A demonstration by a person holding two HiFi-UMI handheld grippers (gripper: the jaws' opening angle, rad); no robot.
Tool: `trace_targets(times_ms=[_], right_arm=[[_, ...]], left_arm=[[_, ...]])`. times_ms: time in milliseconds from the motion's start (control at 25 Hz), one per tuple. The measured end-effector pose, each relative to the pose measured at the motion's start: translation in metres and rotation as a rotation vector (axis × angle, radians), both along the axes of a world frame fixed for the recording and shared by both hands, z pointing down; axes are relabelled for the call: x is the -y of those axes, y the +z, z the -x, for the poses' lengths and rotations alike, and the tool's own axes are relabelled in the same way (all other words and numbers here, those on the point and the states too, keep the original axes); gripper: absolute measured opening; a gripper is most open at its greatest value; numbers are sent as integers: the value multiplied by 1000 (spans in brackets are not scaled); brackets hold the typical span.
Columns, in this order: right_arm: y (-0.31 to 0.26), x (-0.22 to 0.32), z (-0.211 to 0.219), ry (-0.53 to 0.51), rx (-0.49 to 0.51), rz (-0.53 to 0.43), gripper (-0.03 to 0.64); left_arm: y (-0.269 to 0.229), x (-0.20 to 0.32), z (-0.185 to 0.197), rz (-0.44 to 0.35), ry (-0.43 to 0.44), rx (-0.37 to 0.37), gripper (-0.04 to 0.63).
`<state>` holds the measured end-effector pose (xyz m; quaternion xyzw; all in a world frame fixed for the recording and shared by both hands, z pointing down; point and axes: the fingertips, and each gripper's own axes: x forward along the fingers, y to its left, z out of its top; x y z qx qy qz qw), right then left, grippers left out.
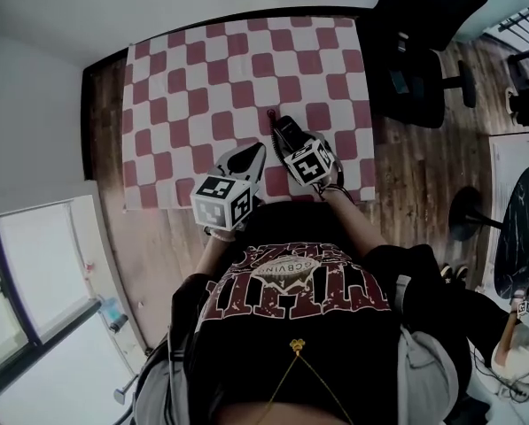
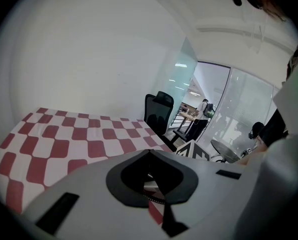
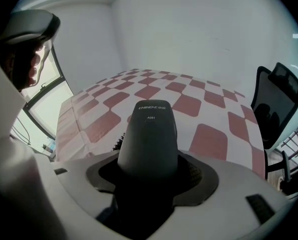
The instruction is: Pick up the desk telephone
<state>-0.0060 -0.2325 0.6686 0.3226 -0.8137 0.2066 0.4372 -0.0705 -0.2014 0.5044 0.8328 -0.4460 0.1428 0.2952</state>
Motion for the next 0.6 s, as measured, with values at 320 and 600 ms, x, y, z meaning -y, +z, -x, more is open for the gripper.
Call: trace_targets(times_ms=[320,600], right_arm=[[-13,-1,-18,41,32,40,289],[-36,-5,-23,52,64,54,288]], left_arm=[[-1,7,-5,-6,24,1,9],[1,10,-11,-6,44,6,9]])
